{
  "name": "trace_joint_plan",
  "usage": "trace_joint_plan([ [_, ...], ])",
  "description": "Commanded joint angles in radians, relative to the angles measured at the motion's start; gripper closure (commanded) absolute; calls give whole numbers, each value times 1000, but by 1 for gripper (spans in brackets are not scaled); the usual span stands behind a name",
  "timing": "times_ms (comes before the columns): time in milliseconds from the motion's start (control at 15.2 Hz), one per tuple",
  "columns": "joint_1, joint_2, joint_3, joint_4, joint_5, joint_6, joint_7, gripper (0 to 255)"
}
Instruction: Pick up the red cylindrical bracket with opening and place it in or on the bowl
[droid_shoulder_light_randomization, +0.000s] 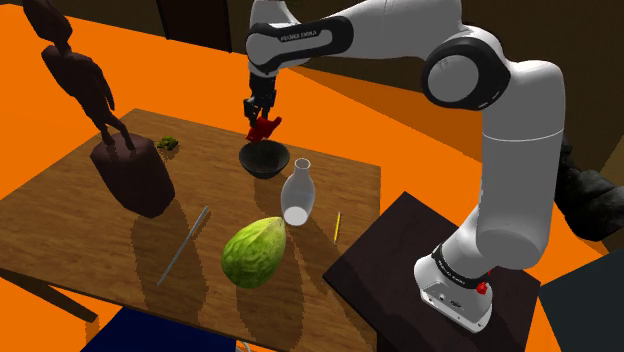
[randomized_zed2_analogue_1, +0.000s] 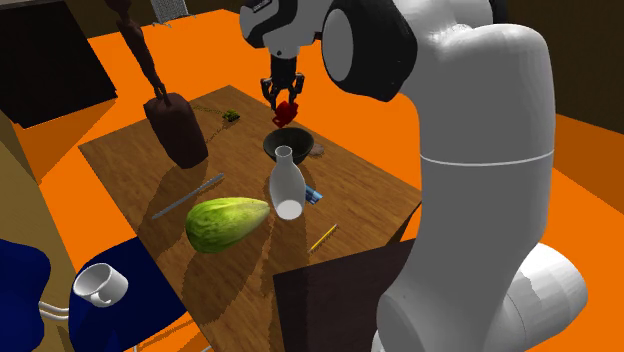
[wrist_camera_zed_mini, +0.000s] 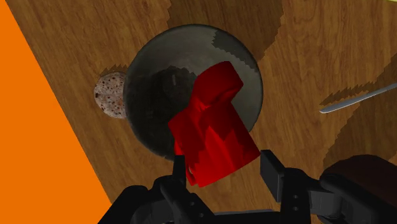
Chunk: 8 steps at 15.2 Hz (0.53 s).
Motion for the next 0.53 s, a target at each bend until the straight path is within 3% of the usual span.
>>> trace_joint_plan([
  [0,2,11,0,-8,0,20,0,255],
  [462,2,44,0,-50,0,95,-6,255],
])
